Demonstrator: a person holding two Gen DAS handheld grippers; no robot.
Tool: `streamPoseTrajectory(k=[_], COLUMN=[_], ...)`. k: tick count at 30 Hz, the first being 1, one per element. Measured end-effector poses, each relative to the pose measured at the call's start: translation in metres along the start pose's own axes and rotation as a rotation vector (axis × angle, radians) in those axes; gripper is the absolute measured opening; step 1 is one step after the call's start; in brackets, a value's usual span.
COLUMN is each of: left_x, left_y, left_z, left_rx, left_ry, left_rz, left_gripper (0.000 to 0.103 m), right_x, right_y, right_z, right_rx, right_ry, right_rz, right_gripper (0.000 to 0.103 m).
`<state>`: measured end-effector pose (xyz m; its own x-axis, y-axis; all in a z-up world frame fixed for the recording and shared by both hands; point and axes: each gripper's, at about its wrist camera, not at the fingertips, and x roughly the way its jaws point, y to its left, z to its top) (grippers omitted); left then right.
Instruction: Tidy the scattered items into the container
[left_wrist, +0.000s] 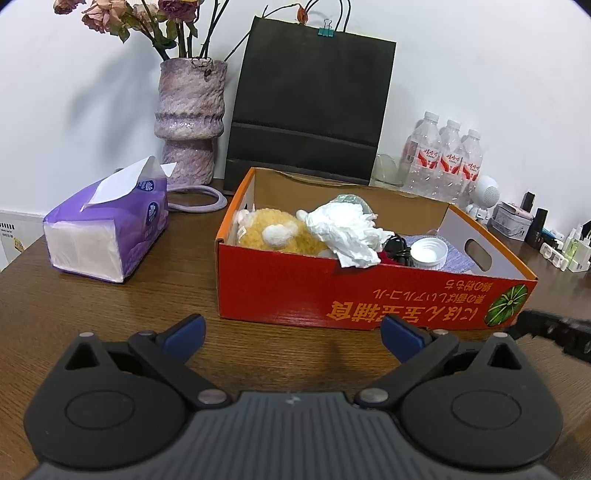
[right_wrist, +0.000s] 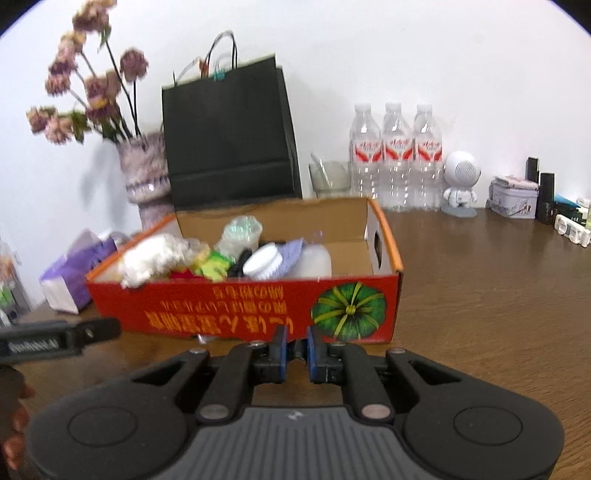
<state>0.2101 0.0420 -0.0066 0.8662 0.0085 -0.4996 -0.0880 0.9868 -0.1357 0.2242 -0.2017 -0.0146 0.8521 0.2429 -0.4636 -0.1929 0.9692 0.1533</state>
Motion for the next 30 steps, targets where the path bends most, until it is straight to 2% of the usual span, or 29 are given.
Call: streamPoseTrajectory(k=[5, 9, 18, 22, 30], left_x=[-0.01, -0.01, 0.012, 0.024, 0.048], left_y=[-0.006, -0.015, -0.035, -0.039, -0.041], left_z=[0.013, 0.031, 0.079, 0.095, 0.096], left_rx=[0.019, 0.043, 0.063, 0.029, 0.026], left_ry=[-0.042, -0.077, -0.154, -0.186, -0.14], left_rz=[-0.044, -0.049, 0.007, 0.042, 0.074], left_gripper=[0.103, 0.103, 0.103, 0.103, 0.103], right_x=[-0.011, -0.005, 0.034, 0.053, 0.08], right_y=[-0.006, -0.004, 0.008, 0.011, 0.007], right_z=[0.017, 0.039, 0.083, 0.096, 0.098], right_rx=[0.027, 0.0, 0.002, -0.009, -0.001], right_ry=[-0.051, -0.076, -0.118, -0.119, -0.062], right_rz=[0.026, 0.027, 0.048, 0.033, 0.041], right_gripper=[0.01, 0.01, 0.01, 0.01, 0.01])
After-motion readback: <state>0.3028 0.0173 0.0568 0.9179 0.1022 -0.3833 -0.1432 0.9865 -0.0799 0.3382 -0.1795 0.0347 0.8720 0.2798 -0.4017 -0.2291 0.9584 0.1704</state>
